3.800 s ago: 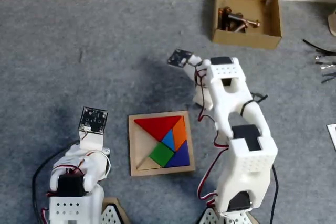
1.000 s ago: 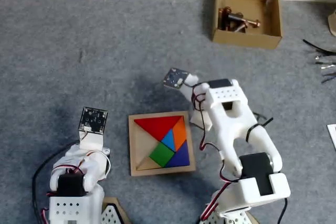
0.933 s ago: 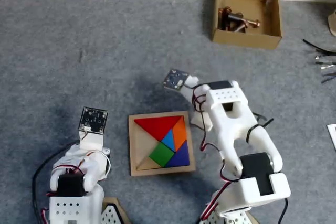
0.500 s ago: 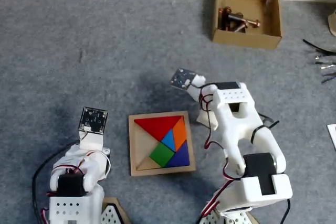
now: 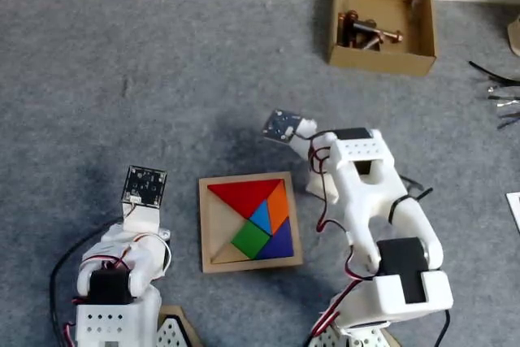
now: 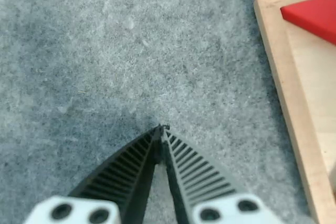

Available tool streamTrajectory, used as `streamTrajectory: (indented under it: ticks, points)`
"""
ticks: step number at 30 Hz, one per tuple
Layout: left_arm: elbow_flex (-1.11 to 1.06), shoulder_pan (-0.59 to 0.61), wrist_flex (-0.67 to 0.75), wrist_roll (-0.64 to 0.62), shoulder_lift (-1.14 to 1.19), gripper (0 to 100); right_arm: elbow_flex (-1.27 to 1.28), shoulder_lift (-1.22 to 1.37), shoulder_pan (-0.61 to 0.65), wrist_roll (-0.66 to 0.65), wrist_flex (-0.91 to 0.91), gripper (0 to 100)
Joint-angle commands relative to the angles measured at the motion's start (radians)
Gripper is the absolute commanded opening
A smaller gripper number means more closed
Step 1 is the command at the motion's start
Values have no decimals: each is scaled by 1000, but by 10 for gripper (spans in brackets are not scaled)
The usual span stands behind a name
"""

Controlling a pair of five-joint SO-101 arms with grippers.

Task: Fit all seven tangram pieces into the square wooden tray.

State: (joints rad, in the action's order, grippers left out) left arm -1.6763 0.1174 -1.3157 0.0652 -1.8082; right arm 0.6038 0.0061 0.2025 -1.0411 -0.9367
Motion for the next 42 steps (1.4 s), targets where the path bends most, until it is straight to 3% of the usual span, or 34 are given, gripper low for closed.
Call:
streamTrajectory:
  ticks: [1,24,29,42]
  points:
    - [-19,15,-3,-9,-5,5,10,44,-10,-20,-16,262]
    - [-19,15,-3,-9,-5,5,-170,226,-12,-15,-19,262]
    - [-19,15,-3,-9,-5,5,-197,228,-13,-14,-22,174]
    - [-19,16,-3,-9,-5,5,-229,226,-44,-12,-24,164]
